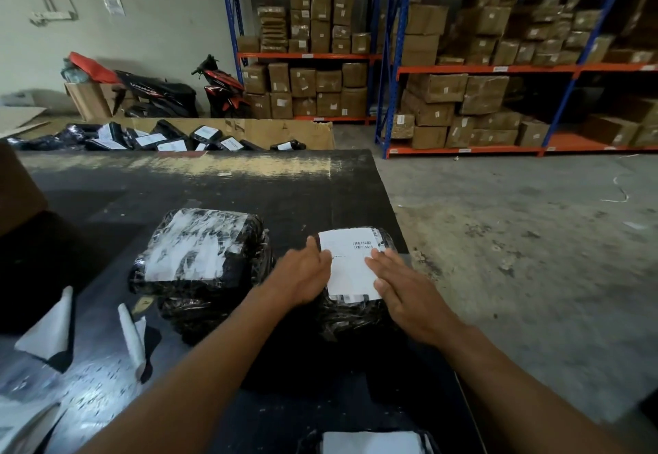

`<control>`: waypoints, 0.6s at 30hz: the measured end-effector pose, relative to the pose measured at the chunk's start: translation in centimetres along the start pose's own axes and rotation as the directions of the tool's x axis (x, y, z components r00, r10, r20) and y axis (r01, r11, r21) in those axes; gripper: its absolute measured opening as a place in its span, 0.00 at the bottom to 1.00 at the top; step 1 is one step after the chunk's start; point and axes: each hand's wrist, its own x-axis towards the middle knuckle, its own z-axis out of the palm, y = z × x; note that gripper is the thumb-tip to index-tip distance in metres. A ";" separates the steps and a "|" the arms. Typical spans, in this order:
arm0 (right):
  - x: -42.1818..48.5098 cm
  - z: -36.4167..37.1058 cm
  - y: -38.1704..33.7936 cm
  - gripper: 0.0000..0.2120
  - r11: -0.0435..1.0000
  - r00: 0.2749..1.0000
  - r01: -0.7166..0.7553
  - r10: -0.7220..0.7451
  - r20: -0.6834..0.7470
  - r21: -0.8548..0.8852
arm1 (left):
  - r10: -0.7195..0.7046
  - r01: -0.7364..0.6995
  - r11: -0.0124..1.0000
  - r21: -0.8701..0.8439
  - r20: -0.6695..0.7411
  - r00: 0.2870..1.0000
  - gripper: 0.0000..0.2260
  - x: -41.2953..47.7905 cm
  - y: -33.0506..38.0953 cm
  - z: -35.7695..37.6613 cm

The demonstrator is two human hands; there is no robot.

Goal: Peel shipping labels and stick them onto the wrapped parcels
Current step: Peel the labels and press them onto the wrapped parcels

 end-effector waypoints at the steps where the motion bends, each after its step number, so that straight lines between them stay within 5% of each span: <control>1: 0.0 0.0 -0.1 0.28 1.000 1.000 -0.009 0.009 -0.005 0.001 | -0.043 0.046 0.985 -0.167 0.025 0.999 0.24 -0.5 -0.2 1.0; 4: 0.1 0.1 -0.5 0.24 0.999 0.999 -0.033 0.034 -0.011 0.016 | -0.117 0.118 0.868 -0.482 0.033 0.993 0.32 -1.0 -0.3 3.0; 8: 0.0 0.7 -1.2 0.22 0.996 0.996 -0.057 0.061 -0.060 0.076 | -0.193 0.140 0.656 -0.742 0.014 0.981 0.31 0.0 0.3 3.3; 14: 0.1 0.7 -1.4 0.19 0.972 0.984 -0.096 0.126 -0.129 0.216 | -0.220 0.031 0.494 -0.869 -0.091 0.971 0.25 0.1 -0.1 5.1; 18: 1.2 0.3 -1.1 0.16 0.937 0.909 -0.155 0.259 -0.326 0.313 | -0.225 0.028 0.411 -0.911 -0.071 0.972 0.25 0.1 0.0 5.0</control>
